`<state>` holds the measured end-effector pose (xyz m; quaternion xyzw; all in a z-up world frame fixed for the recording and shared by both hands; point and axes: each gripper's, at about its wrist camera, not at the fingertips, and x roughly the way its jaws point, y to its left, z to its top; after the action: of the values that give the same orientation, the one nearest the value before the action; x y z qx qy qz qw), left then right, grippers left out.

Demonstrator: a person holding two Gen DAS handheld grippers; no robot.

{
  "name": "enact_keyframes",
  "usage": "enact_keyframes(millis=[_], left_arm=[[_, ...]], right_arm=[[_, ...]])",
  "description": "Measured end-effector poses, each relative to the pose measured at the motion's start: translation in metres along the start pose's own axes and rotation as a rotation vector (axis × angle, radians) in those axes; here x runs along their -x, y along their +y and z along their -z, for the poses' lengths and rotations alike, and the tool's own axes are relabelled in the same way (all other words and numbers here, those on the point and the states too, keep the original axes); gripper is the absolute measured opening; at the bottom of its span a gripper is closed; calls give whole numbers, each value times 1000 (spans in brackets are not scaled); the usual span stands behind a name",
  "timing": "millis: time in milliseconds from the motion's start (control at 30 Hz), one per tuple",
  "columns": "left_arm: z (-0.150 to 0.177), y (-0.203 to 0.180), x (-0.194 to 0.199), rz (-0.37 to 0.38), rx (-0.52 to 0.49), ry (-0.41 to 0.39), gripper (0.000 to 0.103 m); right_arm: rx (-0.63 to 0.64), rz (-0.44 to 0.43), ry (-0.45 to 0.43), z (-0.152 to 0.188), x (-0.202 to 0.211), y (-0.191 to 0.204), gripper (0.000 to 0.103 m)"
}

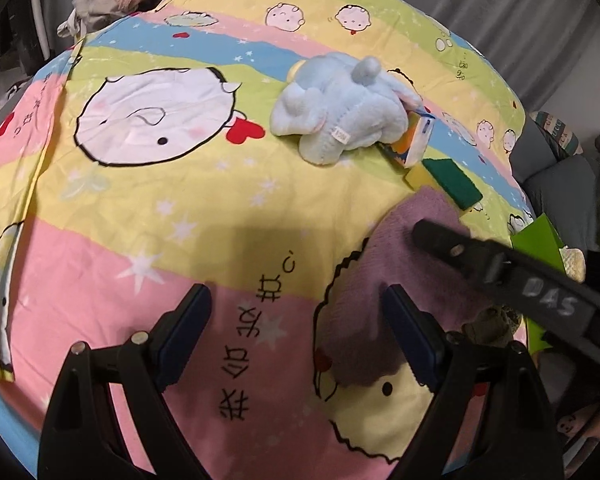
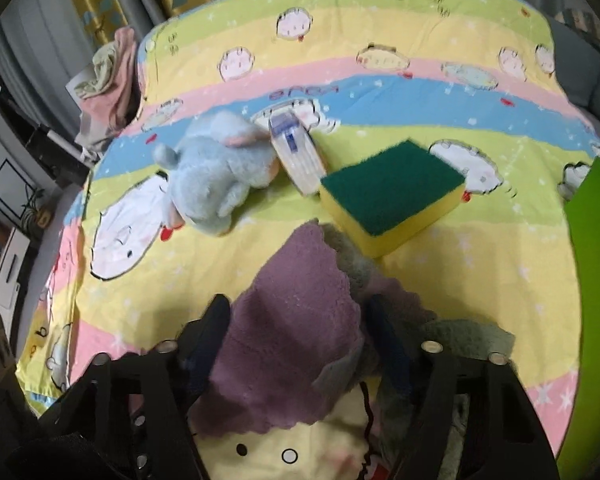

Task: Organize soft objects
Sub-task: 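Move the right gripper back to the mauve cloth on the quilt, then grasp the mauve cloth with the right gripper and lift it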

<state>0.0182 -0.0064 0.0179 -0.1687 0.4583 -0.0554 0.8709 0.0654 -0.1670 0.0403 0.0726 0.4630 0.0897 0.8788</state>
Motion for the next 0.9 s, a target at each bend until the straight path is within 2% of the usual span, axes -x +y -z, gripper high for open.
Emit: enact_keyframes(millis=[67, 167, 200, 233, 267, 333, 400, 467, 500, 533, 600, 733, 900], left_arm=[[-1, -3, -3, 19, -13, -5, 83], [0, -9, -6, 18, -35, -10, 65], [0, -10, -7, 22, -44, -10, 56], [1, -13, -7, 32, -54, -5, 52], [1, -14, -8, 35, -59, -4, 46], [2, -19, -7, 23, -82, -15, 42], [4, -22, -6, 25, -97, -20, 37], [4, -25, -3, 61, -105, -14, 29], [5, -27, -2, 73, -114, -12, 24], [6, -30, 2, 80, -122, -20, 22], [8, -35, 10, 92, -143, -47, 22], [10, -49, 28, 137, -185, -90, 22], [15, -64, 54, 163, -231, -149, 23]], right_arm=[[-10, -11, 32, 2, -9, -3, 62], [-17, -13, 43, 5, -15, -5, 52], [-19, -12, 46, 6, -16, -6, 46], [-19, -7, 44, 7, -16, -6, 37], [-10, 7, 41, 8, -16, -5, 32], [7, 26, 37, 10, -14, -3, 16], [-4, -43, 47, 12, -11, -3, 9], [-11, -158, 85, 17, -11, 0, 9], [-6, -164, 86, 20, -10, 3, 9], [8, -148, 77, 22, -8, 7, 8], [17, -141, 53, 26, 0, 11, 8], [-43, -214, 20, 32, 20, -1, 8], [-43, -218, -66, 33, 56, -6, 8]])
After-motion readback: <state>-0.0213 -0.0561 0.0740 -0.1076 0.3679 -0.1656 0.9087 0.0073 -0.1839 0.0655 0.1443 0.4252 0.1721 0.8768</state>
